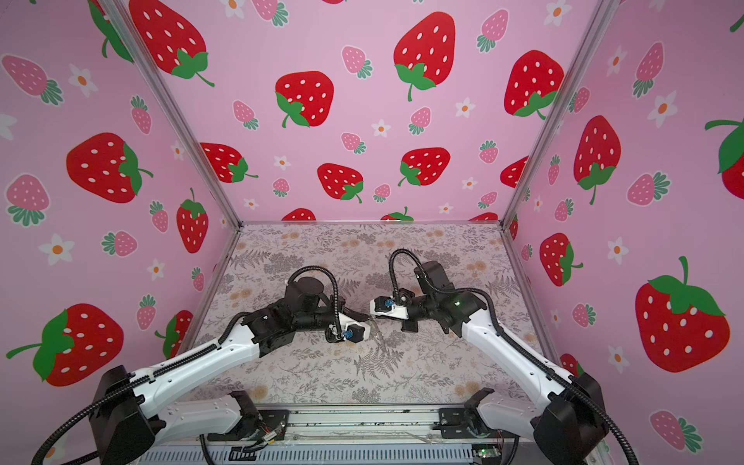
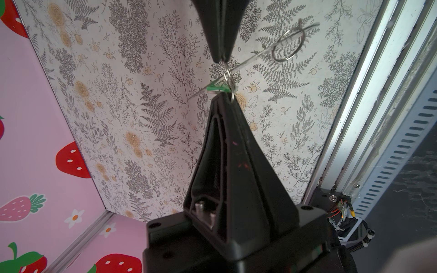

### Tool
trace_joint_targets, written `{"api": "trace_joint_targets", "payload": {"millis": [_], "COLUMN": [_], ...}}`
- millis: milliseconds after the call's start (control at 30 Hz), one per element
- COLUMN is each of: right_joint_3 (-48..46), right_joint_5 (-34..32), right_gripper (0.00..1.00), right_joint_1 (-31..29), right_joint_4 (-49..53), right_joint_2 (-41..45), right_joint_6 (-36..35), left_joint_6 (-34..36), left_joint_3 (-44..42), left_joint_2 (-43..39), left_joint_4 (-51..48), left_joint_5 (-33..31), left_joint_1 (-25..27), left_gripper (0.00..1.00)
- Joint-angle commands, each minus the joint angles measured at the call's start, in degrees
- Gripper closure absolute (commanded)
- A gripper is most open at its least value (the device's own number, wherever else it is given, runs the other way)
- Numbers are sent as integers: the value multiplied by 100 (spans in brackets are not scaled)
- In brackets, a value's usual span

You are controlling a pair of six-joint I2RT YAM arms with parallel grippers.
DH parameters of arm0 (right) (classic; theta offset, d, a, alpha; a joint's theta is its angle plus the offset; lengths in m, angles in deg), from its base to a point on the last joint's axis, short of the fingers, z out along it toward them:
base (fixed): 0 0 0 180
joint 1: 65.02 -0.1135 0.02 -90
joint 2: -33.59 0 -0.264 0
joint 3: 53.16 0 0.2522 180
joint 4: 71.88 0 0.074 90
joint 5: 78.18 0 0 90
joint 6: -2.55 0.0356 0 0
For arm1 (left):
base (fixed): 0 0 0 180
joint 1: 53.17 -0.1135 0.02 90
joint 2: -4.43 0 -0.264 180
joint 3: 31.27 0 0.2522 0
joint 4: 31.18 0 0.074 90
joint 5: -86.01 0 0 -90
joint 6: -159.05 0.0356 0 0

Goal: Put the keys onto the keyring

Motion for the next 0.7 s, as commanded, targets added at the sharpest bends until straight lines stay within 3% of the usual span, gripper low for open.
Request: {"api": "trace_joint_targets", "payload": {"millis": [0, 667], "right_joint_3": [-68, -633], "right_joint_5": [369, 678], "right_gripper": [100, 100], "right_joint_1": [71, 137], "right_joint_4": [-183, -909], "right_joint_2": [53, -2], "right_joint_6": [115, 655], "left_joint_6": [-39, -457], "left_joint_3": [-59, -394], "left_joint_2": [12, 307], "left_joint_4": [96, 670], "left_joint_5": [56, -248], "left_joint_1": [-36, -39], "left_gripper": [100, 100]}}
